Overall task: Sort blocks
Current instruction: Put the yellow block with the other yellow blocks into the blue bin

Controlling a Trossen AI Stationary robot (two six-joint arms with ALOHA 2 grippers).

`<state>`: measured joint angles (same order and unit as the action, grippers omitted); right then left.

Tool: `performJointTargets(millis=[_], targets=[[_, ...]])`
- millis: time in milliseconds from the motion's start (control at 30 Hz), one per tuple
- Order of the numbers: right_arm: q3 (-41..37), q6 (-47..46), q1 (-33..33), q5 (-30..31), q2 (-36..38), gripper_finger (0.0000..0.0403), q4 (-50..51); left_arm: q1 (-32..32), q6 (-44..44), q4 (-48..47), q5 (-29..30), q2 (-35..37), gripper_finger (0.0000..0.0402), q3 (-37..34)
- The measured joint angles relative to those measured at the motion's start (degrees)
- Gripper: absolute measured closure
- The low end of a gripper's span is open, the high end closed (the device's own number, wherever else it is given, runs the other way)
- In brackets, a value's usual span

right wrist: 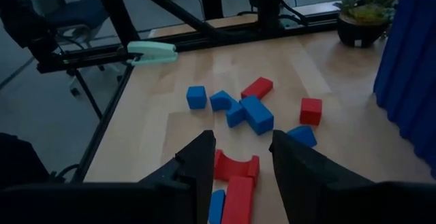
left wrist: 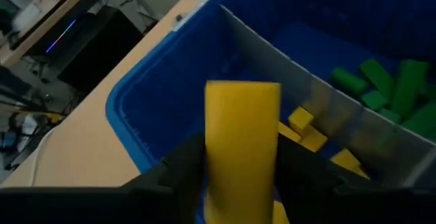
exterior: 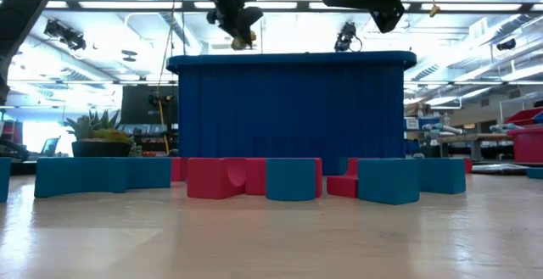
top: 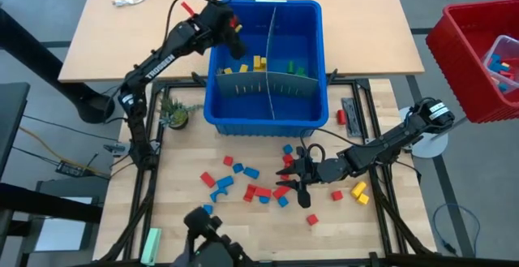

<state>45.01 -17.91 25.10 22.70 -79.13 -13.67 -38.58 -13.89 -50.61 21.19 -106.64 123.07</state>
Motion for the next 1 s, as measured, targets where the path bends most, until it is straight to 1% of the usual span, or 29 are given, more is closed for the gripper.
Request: performJointTargets(millis=[300,367,467,600,767,900,1000], targets=[[0.00,0.04,0.00,0.11,0.00,0.0269,0.05,-1.30,2.53,-1.53,1.03,-0.58,0.0178,0.00],[0.00,0.04,0.00,0.13,0.00,0.0269,0.07,-0.89,2.81,-2.91,1.01,-0.23,0.0168,0.00],[0.00,0.07,0.00,0.13,0.00,0.0269,0.09,0.83,3.94,-5.53,1.12,1.24,0.0165,0.00],[-0.02,0.14,0.00,0.13,0.00,0.0269,0.63,4.55,4.51,-11.14,1.05,5.13,0.0174,0.00],[-0.02,0.50,0.00,0.13,0.00,0.0269,0.59,10.17,8.66,-13.71,0.08,12.17,0.0190,0.02],[-0.02,0.50,0.00,0.13,-0.01,0.0268,0.30,16.53,12.44,-18.71,-0.40,16.94,0.0200,0.10],[-0.02,0.51,0.00,0.13,-0.02,0.0268,-0.09,22.50,16.24,-21.48,-0.44,19.93,0.0205,0.08]])
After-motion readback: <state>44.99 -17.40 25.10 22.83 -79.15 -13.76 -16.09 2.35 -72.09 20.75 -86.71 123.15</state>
